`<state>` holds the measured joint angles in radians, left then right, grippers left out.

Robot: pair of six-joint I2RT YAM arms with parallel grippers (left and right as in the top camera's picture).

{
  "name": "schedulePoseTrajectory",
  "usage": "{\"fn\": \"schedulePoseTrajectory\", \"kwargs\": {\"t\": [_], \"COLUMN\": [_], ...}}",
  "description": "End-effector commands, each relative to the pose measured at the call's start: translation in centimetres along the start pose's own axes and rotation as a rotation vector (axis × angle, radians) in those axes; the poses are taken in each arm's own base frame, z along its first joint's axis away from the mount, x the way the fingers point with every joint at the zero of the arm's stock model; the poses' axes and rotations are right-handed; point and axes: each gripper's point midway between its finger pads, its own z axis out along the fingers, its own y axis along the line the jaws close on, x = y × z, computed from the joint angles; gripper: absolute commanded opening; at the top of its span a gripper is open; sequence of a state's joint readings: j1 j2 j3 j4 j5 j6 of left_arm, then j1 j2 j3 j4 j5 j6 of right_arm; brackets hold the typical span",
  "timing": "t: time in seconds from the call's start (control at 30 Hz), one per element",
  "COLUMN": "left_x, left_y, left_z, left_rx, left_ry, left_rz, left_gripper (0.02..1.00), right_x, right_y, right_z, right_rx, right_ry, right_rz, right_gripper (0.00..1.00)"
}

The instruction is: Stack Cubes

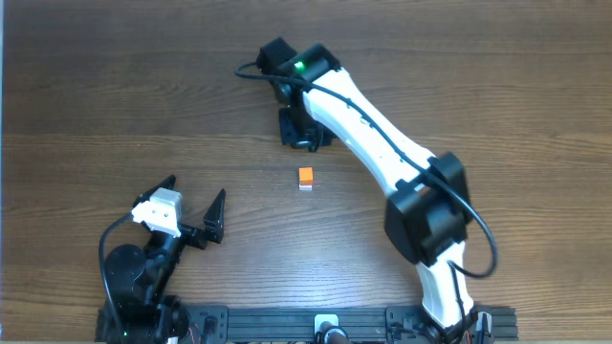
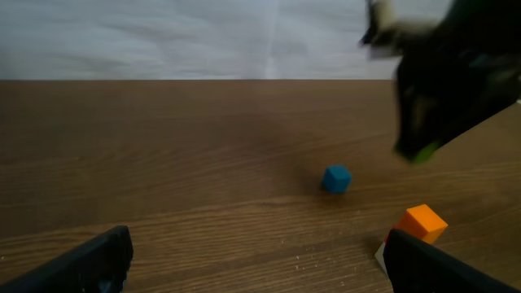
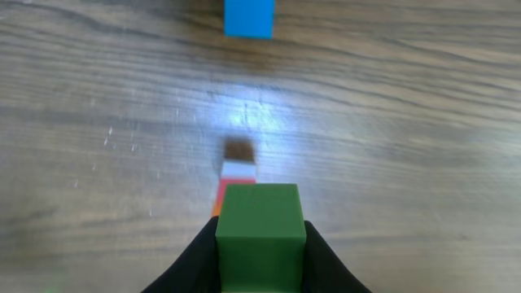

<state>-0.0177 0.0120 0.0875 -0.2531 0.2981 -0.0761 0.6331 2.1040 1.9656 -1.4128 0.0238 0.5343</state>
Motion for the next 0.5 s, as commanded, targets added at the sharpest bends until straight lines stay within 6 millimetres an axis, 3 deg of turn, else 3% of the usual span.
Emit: {"fn": "schedulePoseTrajectory", "kwargs": {"t": [0.03,0.17,0.37,0.5], "left_x": [0.2,0.2,0.2,0.2], "left_y": [0.0,0.0,0.0,0.0], "left_z": [0.0,0.0,0.0,0.0], "left_rx": [-0.003,-0.003,-0.003,-0.003], "left_ry": [0.0,0.0,0.0,0.0], "left_rz": [-0.01,-0.01,-0.01,-0.01], "left_gripper": [1.0,1.0,1.0,1.0], "right_x": [0.8,2.3,3.8,4.0], "right_y": [-0.2,0.0,0.2,0.4], "right_z": [-4.0,-3.7,-0.8,0.0], "right_rx": [-0.012,0.0,-0.009,-0.01], "right_ry": [-0.078,-0.054,0.006,0.01], "right_rz": [-0.026,-0.04,-0.032,-0.024], "right_gripper": [0.012,0.012,0.012,0.012]}}
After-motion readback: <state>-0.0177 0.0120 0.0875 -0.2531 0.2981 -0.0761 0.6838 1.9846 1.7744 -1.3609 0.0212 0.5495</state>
